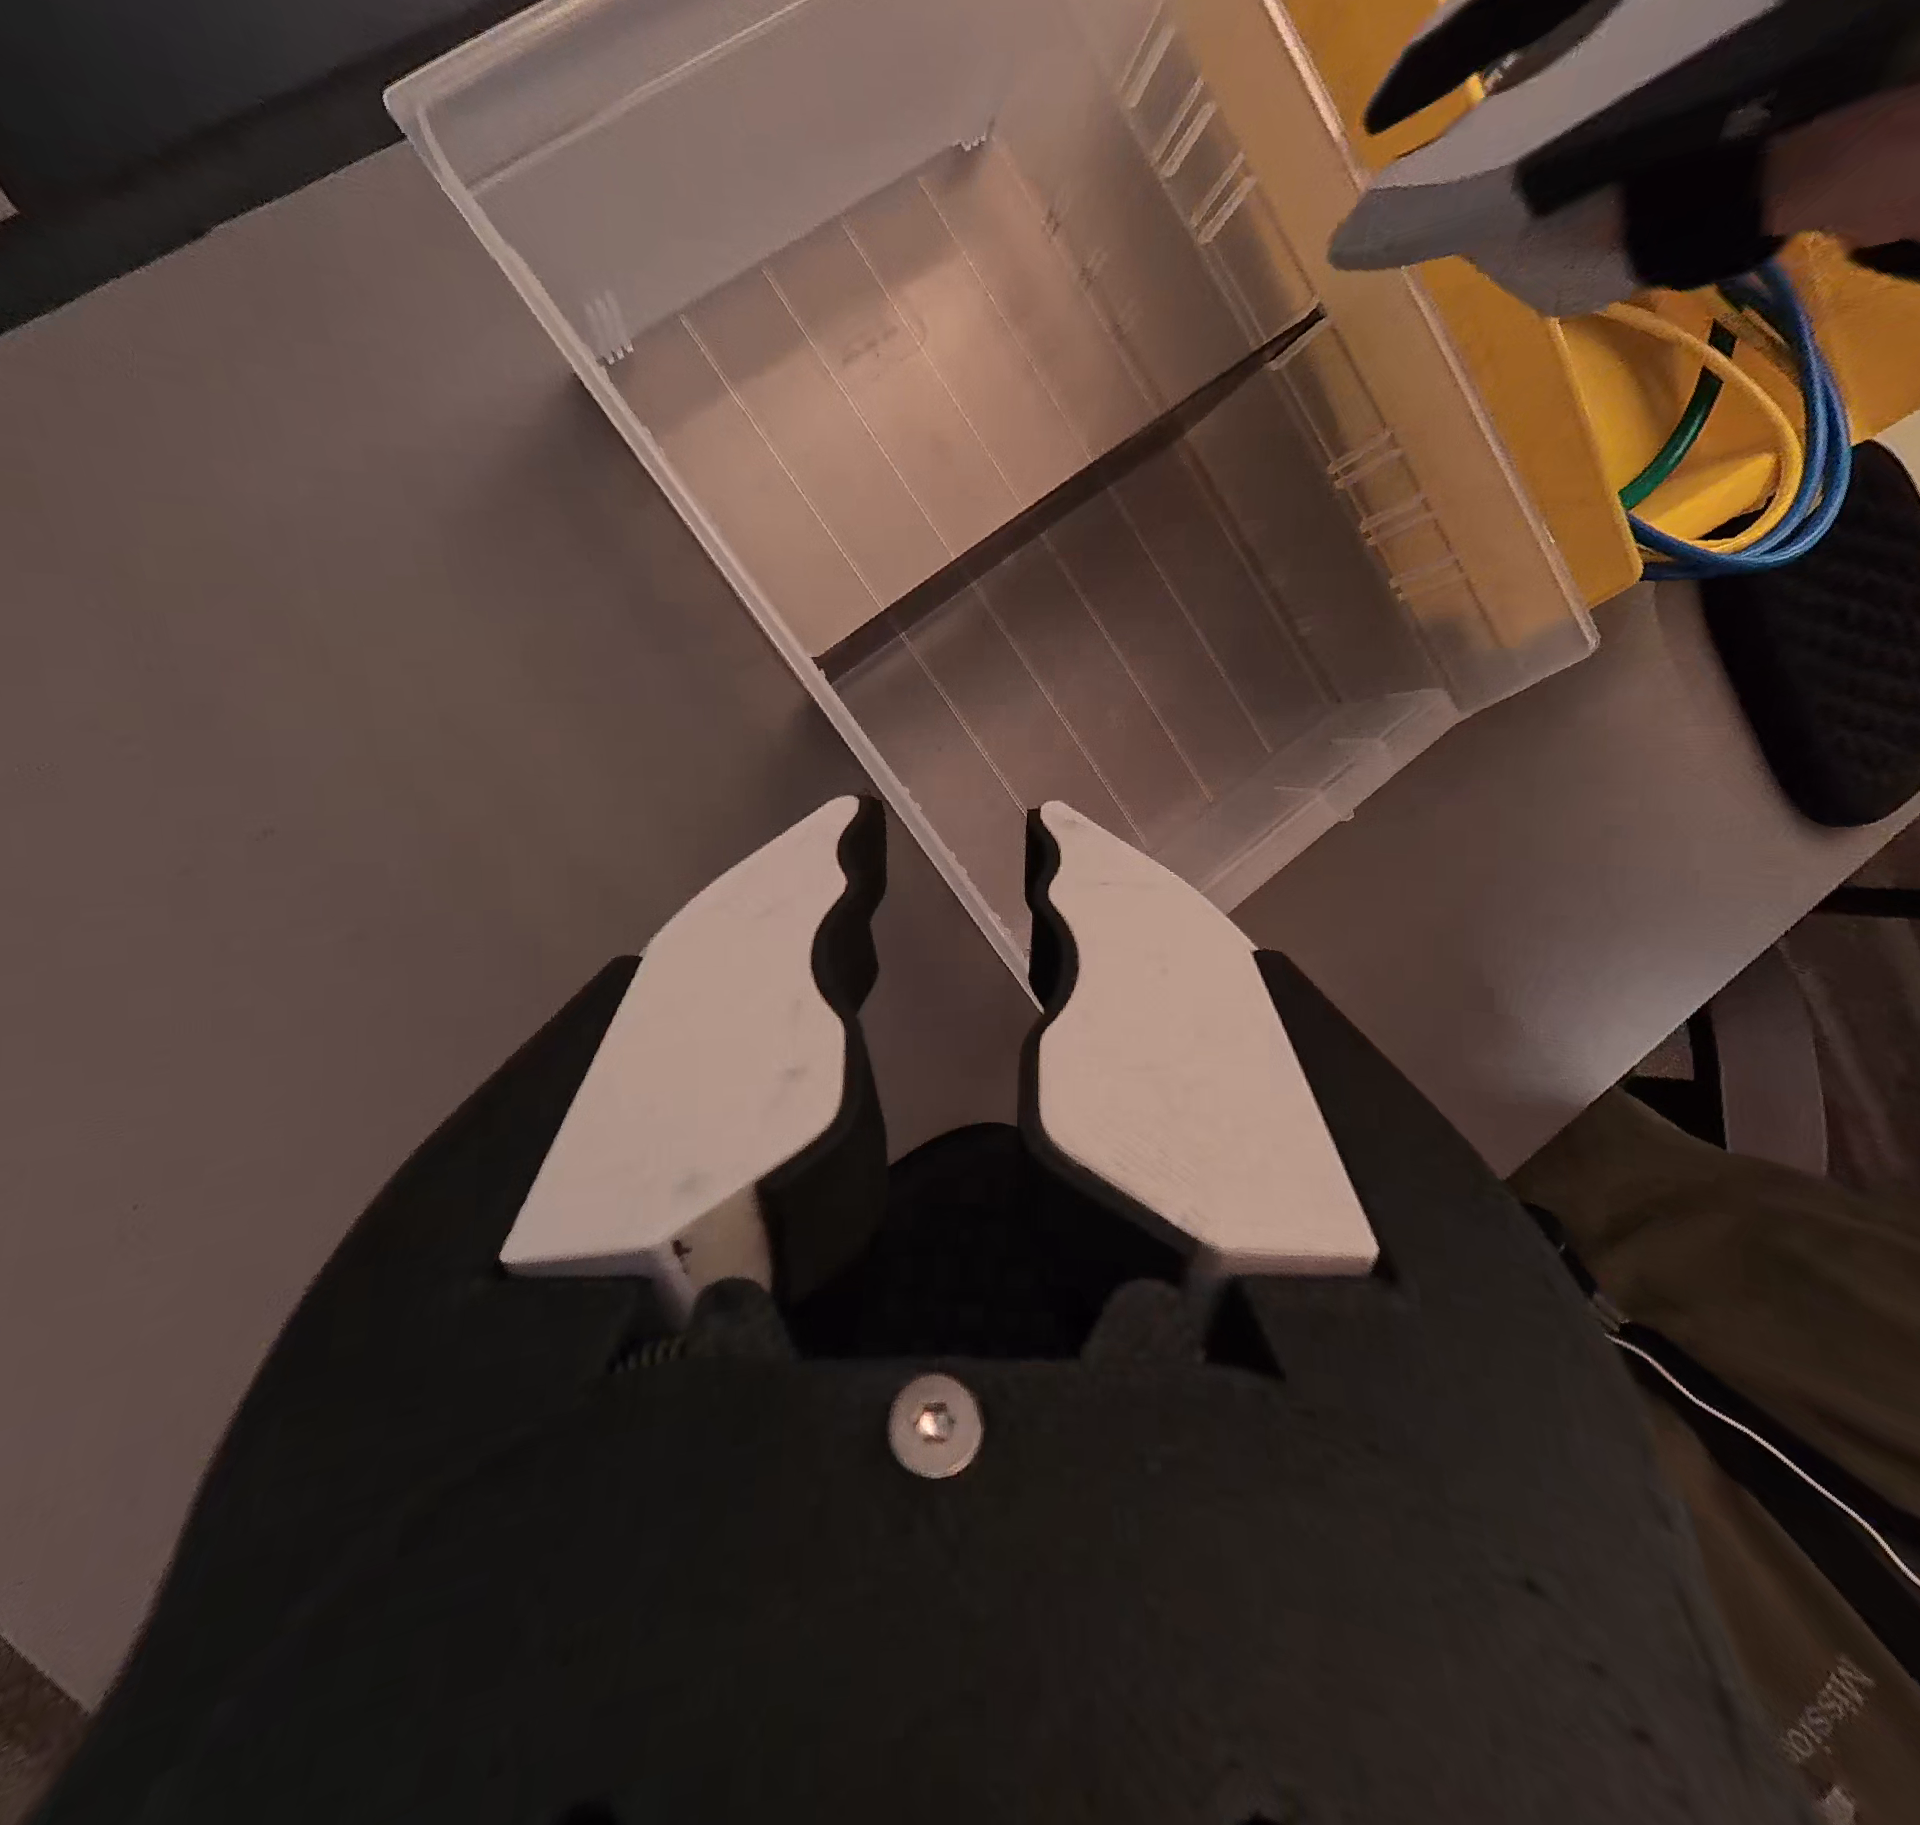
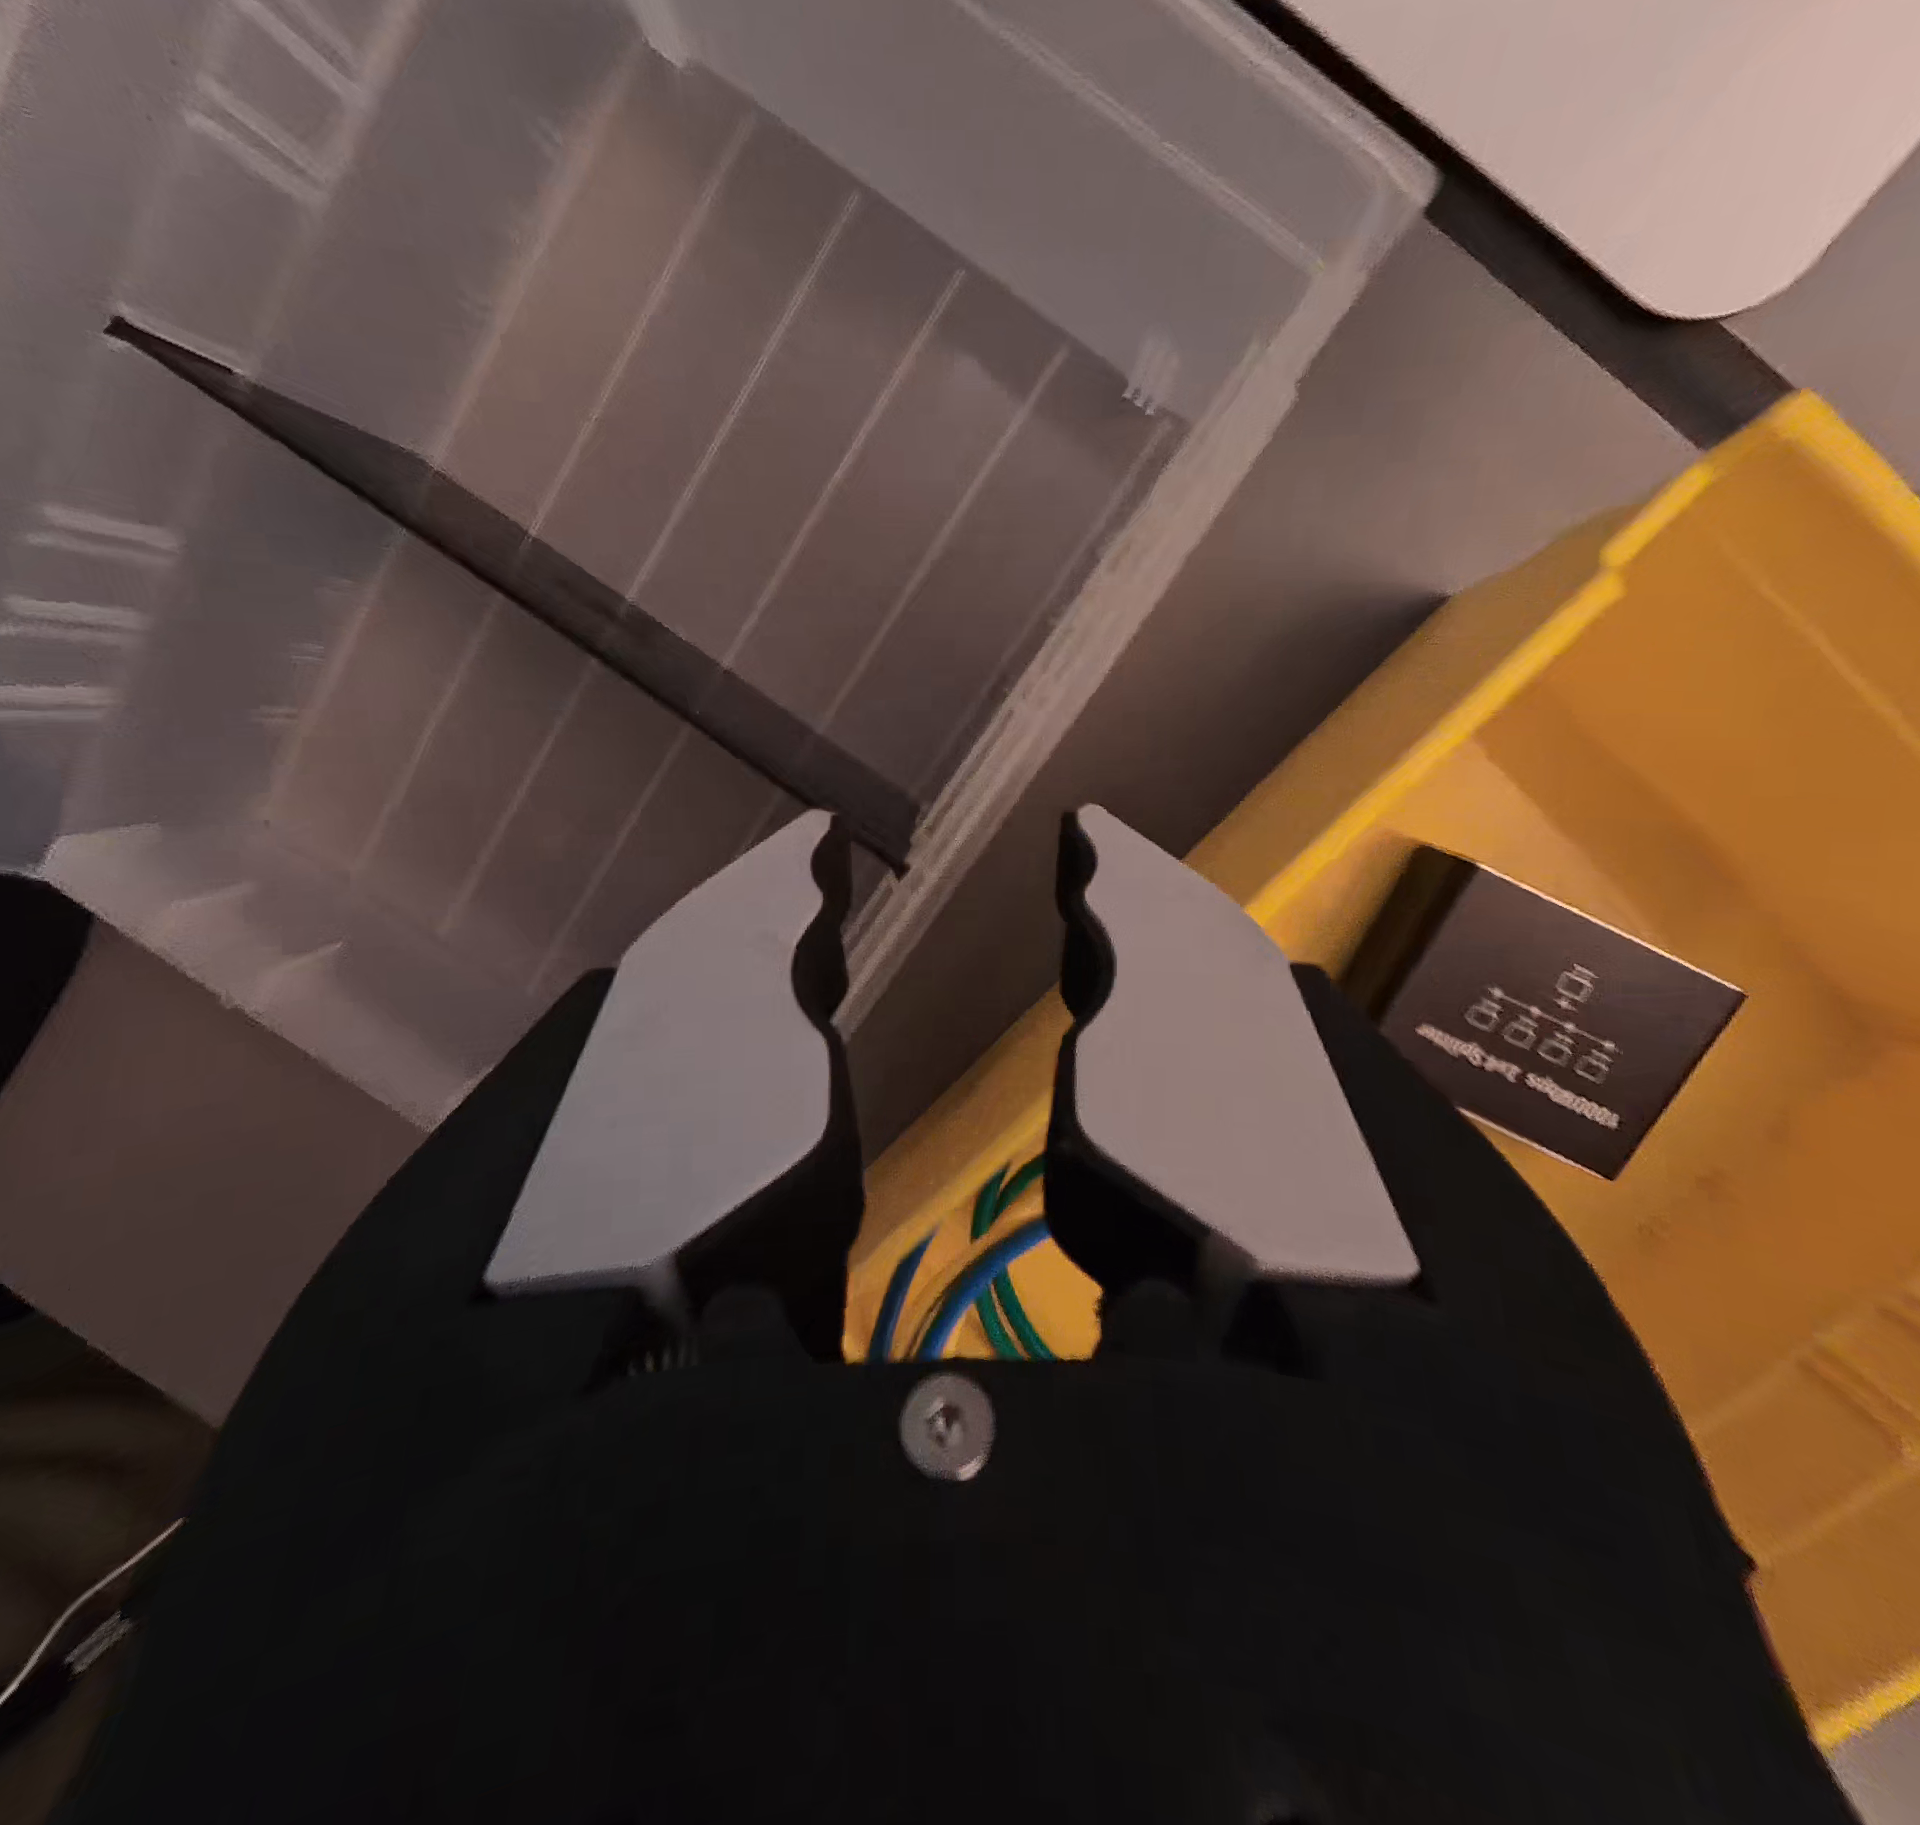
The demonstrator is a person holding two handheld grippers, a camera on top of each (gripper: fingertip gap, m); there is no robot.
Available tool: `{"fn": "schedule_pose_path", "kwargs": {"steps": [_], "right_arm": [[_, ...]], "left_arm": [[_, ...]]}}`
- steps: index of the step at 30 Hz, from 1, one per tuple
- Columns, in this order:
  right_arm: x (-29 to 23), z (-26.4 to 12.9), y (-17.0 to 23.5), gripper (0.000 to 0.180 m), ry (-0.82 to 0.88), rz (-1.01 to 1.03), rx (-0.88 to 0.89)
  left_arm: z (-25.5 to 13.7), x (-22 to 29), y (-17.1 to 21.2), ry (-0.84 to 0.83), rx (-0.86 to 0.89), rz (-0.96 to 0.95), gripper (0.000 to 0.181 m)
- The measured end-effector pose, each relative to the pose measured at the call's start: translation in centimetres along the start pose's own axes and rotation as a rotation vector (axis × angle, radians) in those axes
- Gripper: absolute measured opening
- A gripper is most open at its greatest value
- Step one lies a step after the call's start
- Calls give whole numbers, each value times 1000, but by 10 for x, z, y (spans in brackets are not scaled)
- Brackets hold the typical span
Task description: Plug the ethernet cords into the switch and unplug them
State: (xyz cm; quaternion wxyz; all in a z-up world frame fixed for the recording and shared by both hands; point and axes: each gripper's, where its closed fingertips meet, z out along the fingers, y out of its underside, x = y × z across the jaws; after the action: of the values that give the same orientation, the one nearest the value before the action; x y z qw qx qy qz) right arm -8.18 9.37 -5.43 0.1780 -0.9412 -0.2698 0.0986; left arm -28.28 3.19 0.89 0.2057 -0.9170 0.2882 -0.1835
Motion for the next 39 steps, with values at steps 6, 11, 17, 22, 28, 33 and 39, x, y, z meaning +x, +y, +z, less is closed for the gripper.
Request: {"fn": "schedule_pose_path", "kwargs": {"steps": [6, 11, 17, 22, 28, 33, 39], "right_arm": [[7, 32, -5, 33, 5, 154, -141], [9, 62, 9, 12, 14, 240, -298], [-6, 56, 4, 7, -89, 321, -361], [-9, 23, -8, 9, -56, 293, -441], [-3, -60, -48, 9, -88, 275, -389], [56, -159, -39, 8, -81, 328, -280], [181, -248, 68, 8, 30, 580, -186]], "left_arm": [[4, 7, -1, 5, -17, 34, 25], [4, 15, -2, 2, -16, 79, 25], [-2, 20, -6, -18, 19, 103, 25], [-21, 25, -16, -55, 121, 130, 25], [-89, 37, -39, -149, 479, 145, 42], [-95, 60, -34, -111, 561, 144, 79], [-4, 116, -53, 129, 333, 257, 82]]}}
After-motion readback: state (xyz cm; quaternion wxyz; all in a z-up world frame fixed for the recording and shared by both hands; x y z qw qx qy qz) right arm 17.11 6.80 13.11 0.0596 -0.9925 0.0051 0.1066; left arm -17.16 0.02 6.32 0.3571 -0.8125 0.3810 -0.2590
